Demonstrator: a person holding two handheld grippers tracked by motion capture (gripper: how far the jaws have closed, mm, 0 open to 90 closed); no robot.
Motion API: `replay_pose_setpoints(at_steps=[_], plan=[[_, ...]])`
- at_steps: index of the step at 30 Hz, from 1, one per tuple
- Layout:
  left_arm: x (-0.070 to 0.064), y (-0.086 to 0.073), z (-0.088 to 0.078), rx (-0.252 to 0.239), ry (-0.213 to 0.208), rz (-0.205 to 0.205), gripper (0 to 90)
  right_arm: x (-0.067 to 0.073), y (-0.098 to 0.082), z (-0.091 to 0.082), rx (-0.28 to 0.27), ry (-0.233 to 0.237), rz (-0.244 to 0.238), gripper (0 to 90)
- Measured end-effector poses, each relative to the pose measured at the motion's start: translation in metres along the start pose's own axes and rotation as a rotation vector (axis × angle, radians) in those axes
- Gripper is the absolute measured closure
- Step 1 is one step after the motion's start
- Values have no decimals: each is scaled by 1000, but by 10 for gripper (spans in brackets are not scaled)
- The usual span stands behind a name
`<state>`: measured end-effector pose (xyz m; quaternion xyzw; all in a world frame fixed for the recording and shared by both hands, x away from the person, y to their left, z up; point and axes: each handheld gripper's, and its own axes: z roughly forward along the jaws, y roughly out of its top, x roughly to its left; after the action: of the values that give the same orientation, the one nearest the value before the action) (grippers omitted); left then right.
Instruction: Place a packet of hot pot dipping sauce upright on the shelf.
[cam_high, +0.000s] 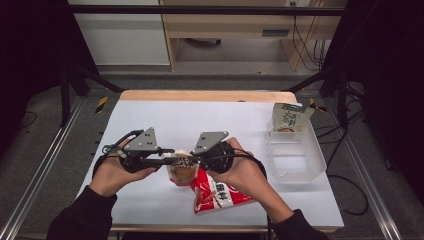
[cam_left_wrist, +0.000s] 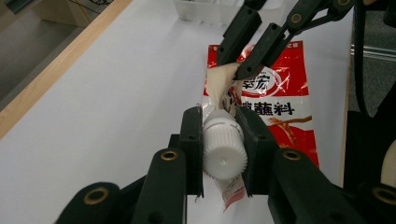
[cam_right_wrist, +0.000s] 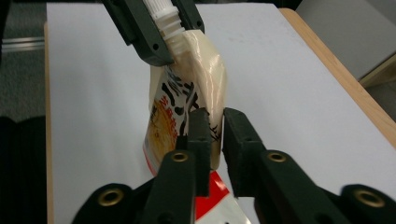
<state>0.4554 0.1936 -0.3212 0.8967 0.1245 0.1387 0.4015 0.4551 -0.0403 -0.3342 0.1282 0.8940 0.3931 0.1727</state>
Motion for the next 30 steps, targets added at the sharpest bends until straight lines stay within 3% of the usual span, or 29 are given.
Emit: replay_pose_setpoints(at_steps=[6, 9, 22, 25, 30], plan=[[0, 8, -2, -1, 2, 23, 738, -7, 13, -8, 94, -36, -106, 570], [0, 11, -1, 5, 4, 32, 738, -9, 20, -7, 119, -32, -132, 478], [-2, 12, 2, 8, -4, 41, 737, -13, 35, 5, 222, 28, -165, 234], [-2, 12, 3, 5, -7, 41, 737, -15, 37, 4, 222, 40, -160, 256], [-3, 13, 3, -7, -12, 40, 737, -14, 40, 4, 247, 75, -187, 445]])
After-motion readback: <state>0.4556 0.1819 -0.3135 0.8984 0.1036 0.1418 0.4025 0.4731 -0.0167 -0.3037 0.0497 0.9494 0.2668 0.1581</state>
